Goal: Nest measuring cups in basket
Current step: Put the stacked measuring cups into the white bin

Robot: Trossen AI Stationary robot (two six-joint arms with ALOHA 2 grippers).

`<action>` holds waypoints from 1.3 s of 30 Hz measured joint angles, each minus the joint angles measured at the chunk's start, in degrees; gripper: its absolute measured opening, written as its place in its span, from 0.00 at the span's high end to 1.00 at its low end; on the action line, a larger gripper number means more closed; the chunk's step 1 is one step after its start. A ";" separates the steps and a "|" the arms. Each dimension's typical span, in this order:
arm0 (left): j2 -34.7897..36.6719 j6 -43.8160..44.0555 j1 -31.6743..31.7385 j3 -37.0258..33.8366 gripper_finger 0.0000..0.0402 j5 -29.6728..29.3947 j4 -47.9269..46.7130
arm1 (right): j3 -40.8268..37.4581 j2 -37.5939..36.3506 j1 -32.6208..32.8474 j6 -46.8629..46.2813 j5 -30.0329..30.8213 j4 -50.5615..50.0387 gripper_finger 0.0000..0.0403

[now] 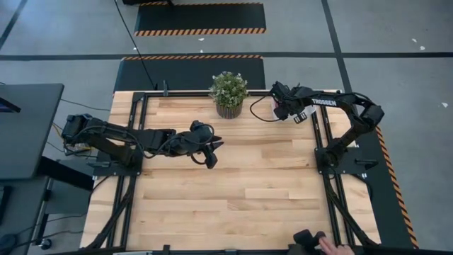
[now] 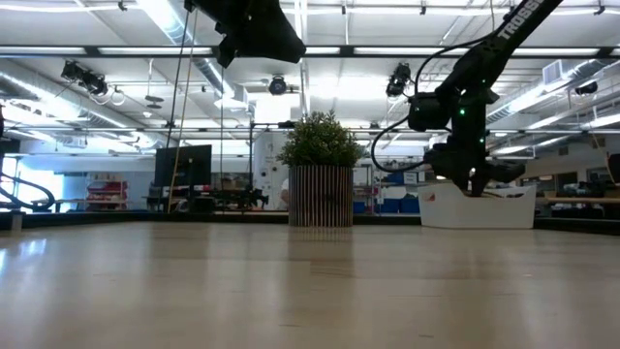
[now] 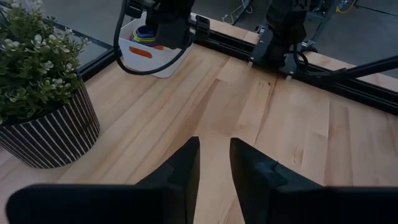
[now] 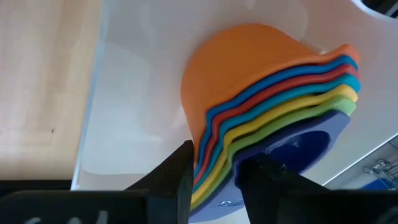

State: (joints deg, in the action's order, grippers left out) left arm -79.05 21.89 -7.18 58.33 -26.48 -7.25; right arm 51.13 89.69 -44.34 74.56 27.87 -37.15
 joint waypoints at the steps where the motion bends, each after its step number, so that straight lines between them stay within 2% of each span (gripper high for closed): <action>1: 0.00 0.00 0.00 0.00 0.76 0.00 0.00 | -0.02 0.03 0.00 0.01 0.20 0.07 0.69; 6: 0.00 0.00 0.00 0.00 0.76 0.00 0.00 | -0.07 0.13 0.00 0.15 1.17 0.09 0.67; 20: 0.00 1.79 0.00 0.00 0.76 0.22 0.17 | -0.22 0.26 2.25 -1.99 4.59 -0.93 0.66; 39: 0.00 3.10 0.00 0.00 0.76 0.87 0.20 | -0.15 0.22 2.93 -5.18 2.11 1.96 0.66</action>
State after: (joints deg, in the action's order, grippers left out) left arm -79.05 24.99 -7.18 58.33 -25.61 -7.05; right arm 50.98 89.91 -41.41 69.39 29.98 -35.18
